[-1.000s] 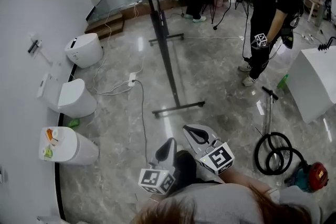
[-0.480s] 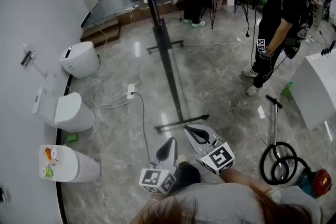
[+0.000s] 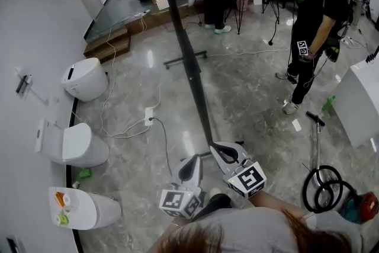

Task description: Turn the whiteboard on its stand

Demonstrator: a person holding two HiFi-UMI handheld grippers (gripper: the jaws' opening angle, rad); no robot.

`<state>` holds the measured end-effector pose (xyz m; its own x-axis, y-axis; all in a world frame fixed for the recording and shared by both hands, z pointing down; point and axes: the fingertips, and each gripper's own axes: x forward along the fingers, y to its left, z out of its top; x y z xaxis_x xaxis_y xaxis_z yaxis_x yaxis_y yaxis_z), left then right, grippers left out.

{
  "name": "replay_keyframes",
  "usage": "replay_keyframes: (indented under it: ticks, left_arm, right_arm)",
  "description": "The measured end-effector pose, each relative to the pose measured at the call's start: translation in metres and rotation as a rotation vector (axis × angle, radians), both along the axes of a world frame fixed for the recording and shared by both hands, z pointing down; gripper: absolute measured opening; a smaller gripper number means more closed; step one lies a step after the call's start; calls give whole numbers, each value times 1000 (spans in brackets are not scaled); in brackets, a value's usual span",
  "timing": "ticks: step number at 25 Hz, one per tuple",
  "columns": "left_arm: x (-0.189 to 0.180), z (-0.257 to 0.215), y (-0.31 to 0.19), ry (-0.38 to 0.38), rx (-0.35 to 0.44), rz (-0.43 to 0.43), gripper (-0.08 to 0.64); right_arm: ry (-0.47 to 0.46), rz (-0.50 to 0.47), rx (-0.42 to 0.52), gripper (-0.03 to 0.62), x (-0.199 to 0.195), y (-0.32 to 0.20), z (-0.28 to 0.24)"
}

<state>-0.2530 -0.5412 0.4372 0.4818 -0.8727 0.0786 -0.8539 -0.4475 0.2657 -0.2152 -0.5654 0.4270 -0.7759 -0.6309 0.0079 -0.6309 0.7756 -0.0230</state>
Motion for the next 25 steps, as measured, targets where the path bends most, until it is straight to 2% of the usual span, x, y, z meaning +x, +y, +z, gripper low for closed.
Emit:
replay_keyframes:
  ticks: [9, 16, 18, 21, 23, 25]
  left_arm:
    - [-9, 2, -60, -1, -9, 47, -5]
    - [-8, 3, -82, 13, -18, 14, -5]
    - [-10, 1, -85, 15, -15, -3, -5]
    - [-16, 1, -88, 13, -10, -28, -5]
    - [-22, 4, -89, 15, -12, -39, -5]
    - [-26, 3, -88, 18, -15, -56, -5]
  right_arm:
    - [7, 47, -11, -3, -15, -59, 0]
    - [-2, 28, 6, 5, -18, -95, -10]
    - [-10, 32, 17, 65, -18, -106, -17]
    - [-24, 58, 45, 220, -22, -127, -26]
    - [-27, 83, 66, 289, -30, -148, -33]
    - [-31, 97, 77, 302, -42, -170, -39]
